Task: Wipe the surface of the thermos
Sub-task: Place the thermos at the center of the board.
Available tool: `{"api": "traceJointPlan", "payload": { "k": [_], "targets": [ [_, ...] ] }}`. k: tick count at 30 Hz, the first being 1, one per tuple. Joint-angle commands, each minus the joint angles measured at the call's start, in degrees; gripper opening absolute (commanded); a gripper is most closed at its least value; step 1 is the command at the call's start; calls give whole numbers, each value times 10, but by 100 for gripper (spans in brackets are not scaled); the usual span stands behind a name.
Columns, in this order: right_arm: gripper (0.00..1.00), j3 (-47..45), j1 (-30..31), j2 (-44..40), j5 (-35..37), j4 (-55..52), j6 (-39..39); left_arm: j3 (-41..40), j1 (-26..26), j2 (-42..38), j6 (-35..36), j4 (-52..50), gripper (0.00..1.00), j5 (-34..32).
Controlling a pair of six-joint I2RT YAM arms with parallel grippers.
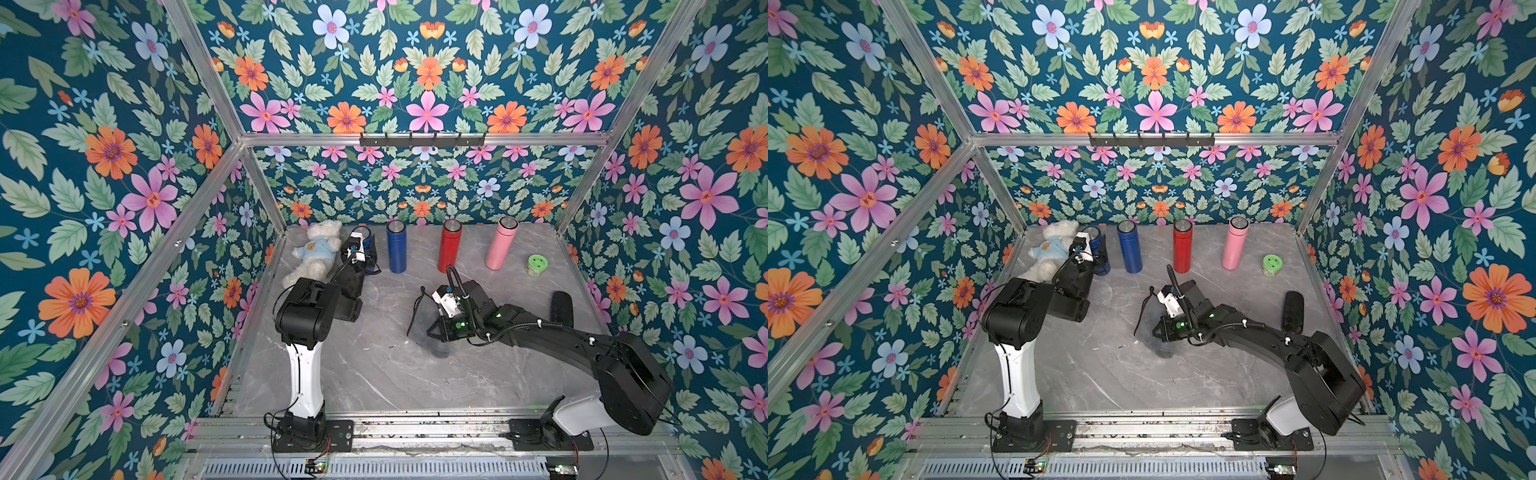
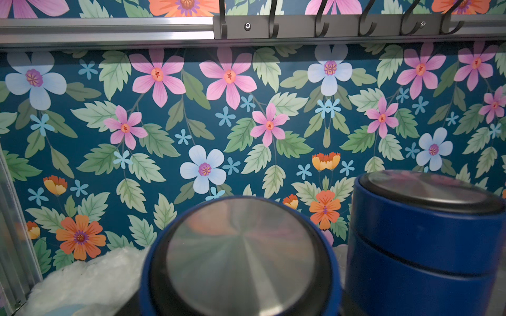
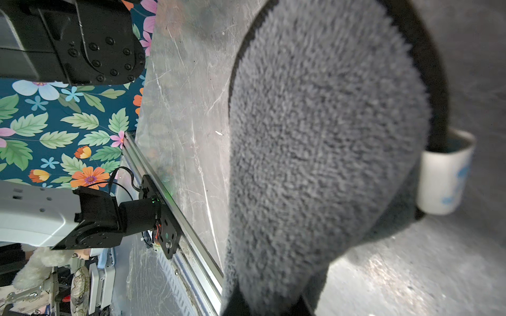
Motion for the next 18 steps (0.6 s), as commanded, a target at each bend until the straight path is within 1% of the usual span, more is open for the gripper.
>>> {"api": "traceJointPlan", "payload": {
  "k": [1,6,10,15,18],
  "targets": [
    [0,3,0,1,-4,16,-5,0,0,1,4,28,49,4],
    [0,4,1,-1,-3,16,-5,0,0,-2,5,23,75,-1],
    [0,-1,1,-12,-2,19,-5,0,0,-8,8,13,90,-8],
    [0,-11,1,-26,-6,34,-2,-1,2,-18,10,8,98,-5],
    [0,-15,1,-31,-8,40,1,-5,1,-24,13,6,99,-4]
  ]
}}
